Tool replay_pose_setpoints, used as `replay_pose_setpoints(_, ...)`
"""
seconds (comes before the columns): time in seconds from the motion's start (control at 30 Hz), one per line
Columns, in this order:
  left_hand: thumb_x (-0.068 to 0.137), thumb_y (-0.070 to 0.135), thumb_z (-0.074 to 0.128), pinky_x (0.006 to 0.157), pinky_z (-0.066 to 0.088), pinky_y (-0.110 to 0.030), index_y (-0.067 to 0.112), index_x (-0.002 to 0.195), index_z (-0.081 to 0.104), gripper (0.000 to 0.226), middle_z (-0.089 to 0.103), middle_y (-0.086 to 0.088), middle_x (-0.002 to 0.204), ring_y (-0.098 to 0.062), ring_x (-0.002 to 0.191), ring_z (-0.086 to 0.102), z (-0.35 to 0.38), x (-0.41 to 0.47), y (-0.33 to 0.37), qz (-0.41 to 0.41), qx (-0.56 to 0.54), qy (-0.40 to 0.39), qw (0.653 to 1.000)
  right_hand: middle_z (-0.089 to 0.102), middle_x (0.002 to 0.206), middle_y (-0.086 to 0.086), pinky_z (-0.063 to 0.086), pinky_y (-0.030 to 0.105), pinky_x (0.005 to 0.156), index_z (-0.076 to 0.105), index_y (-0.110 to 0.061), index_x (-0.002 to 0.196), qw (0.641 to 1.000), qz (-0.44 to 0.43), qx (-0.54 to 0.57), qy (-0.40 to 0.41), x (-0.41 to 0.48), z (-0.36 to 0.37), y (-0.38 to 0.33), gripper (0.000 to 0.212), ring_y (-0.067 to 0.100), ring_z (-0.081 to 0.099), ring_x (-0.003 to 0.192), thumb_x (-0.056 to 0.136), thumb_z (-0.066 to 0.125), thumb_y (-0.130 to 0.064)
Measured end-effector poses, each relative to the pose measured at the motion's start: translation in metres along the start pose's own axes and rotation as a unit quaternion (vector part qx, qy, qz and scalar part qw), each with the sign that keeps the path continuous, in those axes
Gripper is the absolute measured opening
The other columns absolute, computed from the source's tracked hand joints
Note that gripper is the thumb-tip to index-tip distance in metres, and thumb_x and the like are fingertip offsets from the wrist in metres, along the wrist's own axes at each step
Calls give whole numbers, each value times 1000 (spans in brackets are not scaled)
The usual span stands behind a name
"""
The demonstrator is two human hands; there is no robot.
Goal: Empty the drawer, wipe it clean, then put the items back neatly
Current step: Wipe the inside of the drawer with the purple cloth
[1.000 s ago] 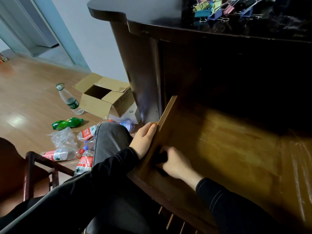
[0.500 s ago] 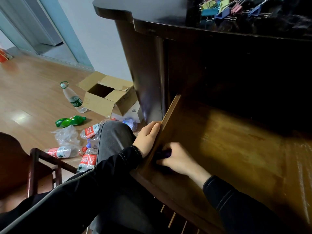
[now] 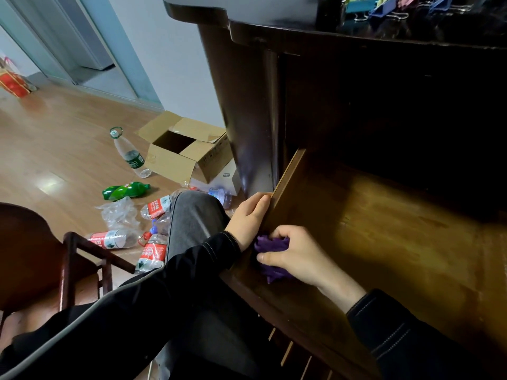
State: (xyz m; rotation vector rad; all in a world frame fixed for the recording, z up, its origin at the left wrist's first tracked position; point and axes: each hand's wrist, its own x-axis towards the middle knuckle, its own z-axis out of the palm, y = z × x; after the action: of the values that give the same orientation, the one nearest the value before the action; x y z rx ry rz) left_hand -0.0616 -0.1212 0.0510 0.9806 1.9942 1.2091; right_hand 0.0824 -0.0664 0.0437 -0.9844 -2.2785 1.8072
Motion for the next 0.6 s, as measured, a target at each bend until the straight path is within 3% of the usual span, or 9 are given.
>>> replay_pose_setpoints(0.1,108,33,38,100,48,-51,13,119,63,34,69,-12,108,-28,105,65,1,-1,1,-7,5,2,1000,69,103,0,55,43,92,60,-22,96,998,64,5,-15,2,6,2,35,21,66,97,74,87,-26)
replay_pose_setpoints(0.17,108,33,37,101,48,-49,15,120,63,34,69,-10,109,-25,105,65,0,-1,0,-7,8,2,1000,67,109,3,53,42,96,59,-16,103,996,81,-11,-18,3,5,-1,38,23,64,103,77,86,-24)
replay_pose_setpoints(0.33,108,31,37,100,48,-49,11,120,63,35,68,-13,109,-27,105,64,0,0,0,-3,-1,1,1000,74,87,0,62,41,79,69,-23,90,998,40,53,-17,-6,2,-5,26,16,74,79,73,88,-27)
replay_pose_setpoints(0.5,108,35,38,100,50,-45,24,115,63,29,69,-3,106,-19,103,65,1,-1,1,-8,5,5,1000,66,109,2,55,42,95,55,-19,105,990,109,80,-32,-6,7,-5,40,22,65,102,79,85,-21)
replay_pose_setpoints(0.6,107,33,39,100,49,-48,19,115,64,30,69,-9,106,-25,105,65,1,0,0,-6,-8,6,1000,73,98,3,59,33,81,65,-15,104,990,96,94,-40,-9,4,-8,33,20,72,91,78,86,-21)
